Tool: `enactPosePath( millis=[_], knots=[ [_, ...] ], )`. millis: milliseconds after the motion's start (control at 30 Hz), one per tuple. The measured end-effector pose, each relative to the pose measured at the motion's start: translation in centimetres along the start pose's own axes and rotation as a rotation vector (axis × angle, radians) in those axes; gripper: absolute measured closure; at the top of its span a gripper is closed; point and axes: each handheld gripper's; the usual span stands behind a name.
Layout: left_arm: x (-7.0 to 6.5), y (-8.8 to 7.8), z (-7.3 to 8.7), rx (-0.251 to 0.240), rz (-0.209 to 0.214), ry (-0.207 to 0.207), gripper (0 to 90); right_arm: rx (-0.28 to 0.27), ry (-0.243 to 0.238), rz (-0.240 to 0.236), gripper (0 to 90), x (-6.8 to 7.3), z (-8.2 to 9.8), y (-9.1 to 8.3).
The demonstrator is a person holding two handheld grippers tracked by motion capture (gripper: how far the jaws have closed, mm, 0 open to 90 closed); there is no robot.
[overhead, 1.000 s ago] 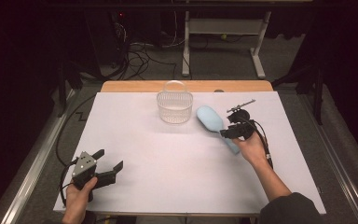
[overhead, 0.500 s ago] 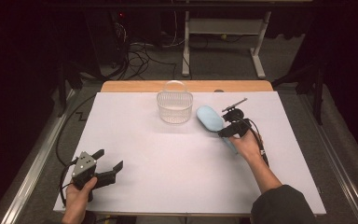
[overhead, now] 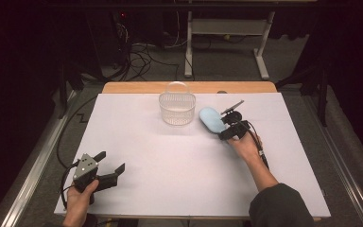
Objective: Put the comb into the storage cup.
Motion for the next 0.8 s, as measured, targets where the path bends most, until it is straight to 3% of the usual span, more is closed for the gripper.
enactPosePath(
  millis=[400, 800],
  knots=[
    [-0.15, 0.0, -0.11, 0.002, 0.02, 0.023, 15.0, 0.042, -0.029, 0.001, 64.2, 0.39, -0.84, 0.47],
    [-0.13, 0.0, -0.12, 0.001, 0.02, 0.021, 15.0, 0.051, -0.035, -0.021, 70.1, 0.09, -1.03, 0.47]
  ],
)
Point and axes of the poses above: each handheld gripper's, and its own axes: y roughly forward along the jaws, z roughly out of its underside, x roughly to its left, and after that the axes turned 9 degrees about x, right-handed
